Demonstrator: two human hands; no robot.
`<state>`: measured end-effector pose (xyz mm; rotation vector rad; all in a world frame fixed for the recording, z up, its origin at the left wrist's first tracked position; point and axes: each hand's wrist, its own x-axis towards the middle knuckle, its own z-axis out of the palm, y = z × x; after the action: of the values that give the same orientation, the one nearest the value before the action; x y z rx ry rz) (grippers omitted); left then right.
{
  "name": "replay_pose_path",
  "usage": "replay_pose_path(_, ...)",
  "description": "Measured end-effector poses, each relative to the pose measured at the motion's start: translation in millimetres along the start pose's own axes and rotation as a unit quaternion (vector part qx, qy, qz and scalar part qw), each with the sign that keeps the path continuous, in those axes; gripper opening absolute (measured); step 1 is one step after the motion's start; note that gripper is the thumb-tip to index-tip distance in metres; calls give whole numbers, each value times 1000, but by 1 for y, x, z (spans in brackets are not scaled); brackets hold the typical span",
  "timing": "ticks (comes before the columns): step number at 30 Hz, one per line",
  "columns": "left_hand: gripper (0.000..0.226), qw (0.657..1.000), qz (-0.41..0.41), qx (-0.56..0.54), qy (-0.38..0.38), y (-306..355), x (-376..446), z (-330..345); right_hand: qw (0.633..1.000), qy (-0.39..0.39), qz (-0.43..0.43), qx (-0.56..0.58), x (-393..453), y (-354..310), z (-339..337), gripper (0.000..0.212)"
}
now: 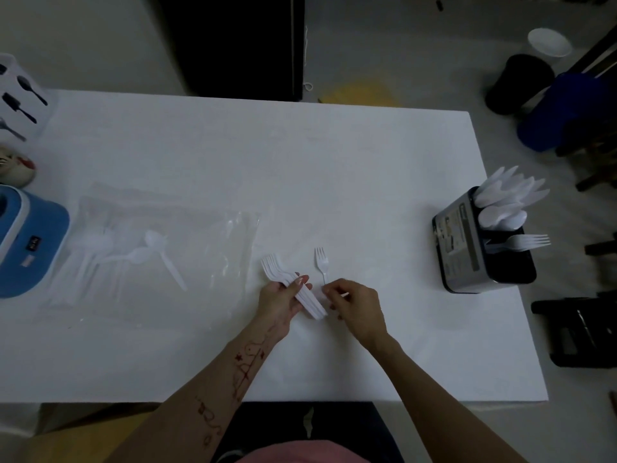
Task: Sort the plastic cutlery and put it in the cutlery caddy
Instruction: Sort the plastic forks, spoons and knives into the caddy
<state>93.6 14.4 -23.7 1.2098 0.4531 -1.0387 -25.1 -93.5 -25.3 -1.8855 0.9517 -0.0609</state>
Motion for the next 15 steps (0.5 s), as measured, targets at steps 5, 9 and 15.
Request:
replay_pose_path(5,13,1000,-2,16,24,1,3,-8,974,33,96,-200,8,-2,8,23)
replay_pose_path(9,14,1000,-5,20,22,0,3,-9,968,20,126,-218,13,-8,6,10)
replay_pose_path(15,13,1000,-4,16,15,1,2,-4,963,12,132,-236,14,-10,3,5)
